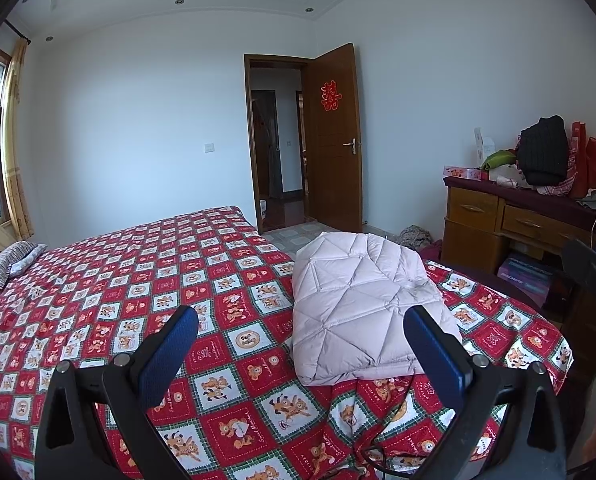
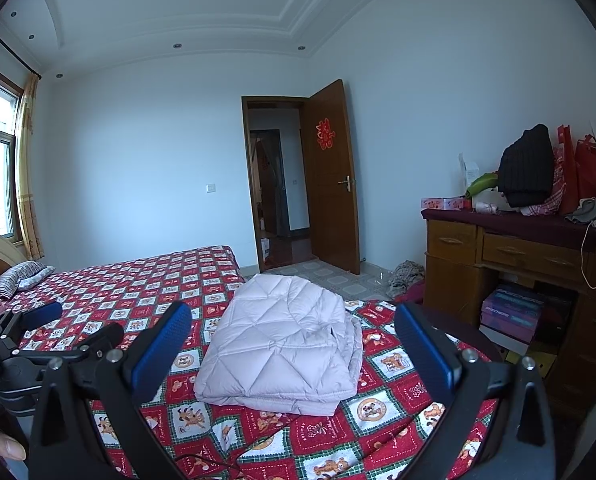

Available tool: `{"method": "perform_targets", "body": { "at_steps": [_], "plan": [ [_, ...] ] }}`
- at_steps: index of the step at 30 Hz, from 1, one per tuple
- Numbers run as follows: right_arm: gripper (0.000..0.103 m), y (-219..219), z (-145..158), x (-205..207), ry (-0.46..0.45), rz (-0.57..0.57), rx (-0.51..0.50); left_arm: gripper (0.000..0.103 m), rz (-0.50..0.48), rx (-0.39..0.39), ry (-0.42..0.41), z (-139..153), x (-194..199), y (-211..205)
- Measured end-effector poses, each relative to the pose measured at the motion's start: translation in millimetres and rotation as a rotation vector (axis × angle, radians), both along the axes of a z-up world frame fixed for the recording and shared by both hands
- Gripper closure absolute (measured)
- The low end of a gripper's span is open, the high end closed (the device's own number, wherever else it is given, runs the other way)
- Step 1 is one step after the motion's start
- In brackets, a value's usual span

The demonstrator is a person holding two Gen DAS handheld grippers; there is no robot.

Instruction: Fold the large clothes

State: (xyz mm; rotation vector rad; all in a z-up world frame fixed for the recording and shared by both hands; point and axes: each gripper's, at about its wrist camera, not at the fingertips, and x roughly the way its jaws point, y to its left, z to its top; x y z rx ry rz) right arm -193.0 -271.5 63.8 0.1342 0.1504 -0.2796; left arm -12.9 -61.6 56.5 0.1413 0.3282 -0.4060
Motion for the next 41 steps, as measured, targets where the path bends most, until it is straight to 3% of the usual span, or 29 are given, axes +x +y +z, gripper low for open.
{"method": "perform_targets", "body": {
  "at_steps": [16, 25, 33, 41],
  "plan": [
    [0.0, -3.8, -0.3, 0.4, -0.002, -0.004, 0.012, 0.001, 0.003, 0.0, -0.001, -0.4, 0.6, 1.1],
    [0.0, -3.5, -0.6, -0.6, 0.002, -0.007, 0.013, 0.001, 0.037, 0.039, -0.071, -0.2, 0.9, -6.3],
    [0.0, -1.8, -0.4, -1.4, 0.009, -0.001, 0.013, 0.001, 0.004, -0.005, 0.002, -4.4, 12.9, -1.5],
    [0.0, -0.8, -1.4, 0.5, 0.02, -0.001, 0.015, 0.001, 0.022, 0.009, 0.007, -6.4, 15.8, -2.1]
  ]
}}
